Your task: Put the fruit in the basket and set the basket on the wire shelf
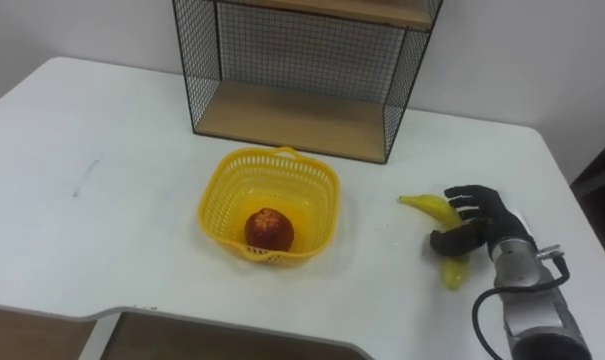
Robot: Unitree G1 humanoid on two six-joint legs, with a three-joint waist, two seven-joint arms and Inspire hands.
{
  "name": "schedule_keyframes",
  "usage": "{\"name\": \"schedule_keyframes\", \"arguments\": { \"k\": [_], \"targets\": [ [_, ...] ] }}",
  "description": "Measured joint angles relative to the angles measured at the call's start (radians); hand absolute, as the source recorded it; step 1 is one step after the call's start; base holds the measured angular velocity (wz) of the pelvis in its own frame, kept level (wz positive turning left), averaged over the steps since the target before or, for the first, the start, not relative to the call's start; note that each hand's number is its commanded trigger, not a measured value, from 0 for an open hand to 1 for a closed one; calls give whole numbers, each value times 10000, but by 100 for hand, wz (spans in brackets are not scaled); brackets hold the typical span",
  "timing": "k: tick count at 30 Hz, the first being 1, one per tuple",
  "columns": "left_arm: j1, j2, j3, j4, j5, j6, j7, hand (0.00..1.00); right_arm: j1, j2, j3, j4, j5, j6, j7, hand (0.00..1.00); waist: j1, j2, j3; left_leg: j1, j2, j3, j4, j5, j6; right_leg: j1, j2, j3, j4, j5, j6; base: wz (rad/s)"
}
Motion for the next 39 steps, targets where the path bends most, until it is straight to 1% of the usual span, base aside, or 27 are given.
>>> {"name": "schedule_keyframes", "arguments": {
  "k": [6, 14, 21, 24, 29, 32, 34, 35, 36, 39],
  "targets": [
    [-10, 34, -2, -48, 6, -4, 0, 0, 13, -8, 22, 104, -122, 113, -96, 100, 16, -41, 23, -3, 0, -1, -26, -1, -1, -12, 2, -1, -5, 0, 0, 0],
    [-35, 37, -11, -41, -9, -14, 4, 0, 28, 13, 14, 109, -20, 101, -99, 100, 3, -88, 69, -36, -2, -43, 6, -4, -1, -9, 3, -7, -5, 0, 0, 0],
    [-45, 37, -14, -42, -11, -13, 4, 0, 30, 13, 28, 99, 53, 93, -102, 100, -4, -67, 73, -44, -1, -35, 17, -4, -1, -17, 7, 3, -11, 0, 0, 0],
    [-74, 37, -24, -42, -11, -13, 4, 0, 31, 13, 39, 101, 179, 77, -113, 100, -1, -26, 70, -34, 3, 0, 22, -4, -1, -22, 10, 51, -10, 0, 0, -2],
    [-104, 35, -159, 1, -9, -12, 6, 0, 30, 26, 54, 122, 1166, 109, -212, 100, -3, 83, 60, -8, 11, 24, 25, -4, -1, -25, 11, 87, -7, 1, -1, -2],
    [-163, 10, -218, 174, -11, 15, 5, 0, 30, 35, 34, 48, 2021, 156, -223, 100, -7, 133, 76, -5, 21, 35, 14, 0, -6, -39, 22, 146, -7, 0, -1, -1],
    [-160, -2, -219, 173, -11, 14, 36, 0, 72, 44, 50, -187, 2775, 344, -218, 100, -11, 138, 80, 13, 33, 89, 4, 0, -7, -45, 26, 165, -12, -1, -1, -5],
    [-172, -9, -224, 173, -11, 14, 55, 0, 129, 53, 105, -350, 2991, 348, -194, 100, -14, 137, 84, 12, 34, 108, 1, 0, -7, -49, 27, 173, -15, -1, -1, -6],
    [-198, -19, -224, 172, -9, 5, 62, 0, 315, 141, 177, -823, 3300, 346, -173, 100, -9, 169, 111, 8, 34, 178, -8, 0, -7, -60, 27, 189, -22, 0, -1, -5],
    [-246, -23, -221, 170, -8, 4, 64, 0, 899, 610, 327, -2171, 4274, 340, -90, 100, -17, 219, 110, 4, 34, 201, -13, -1, -6, -65, 23, 199, -37, -1, -1, -1]
  ]
}}
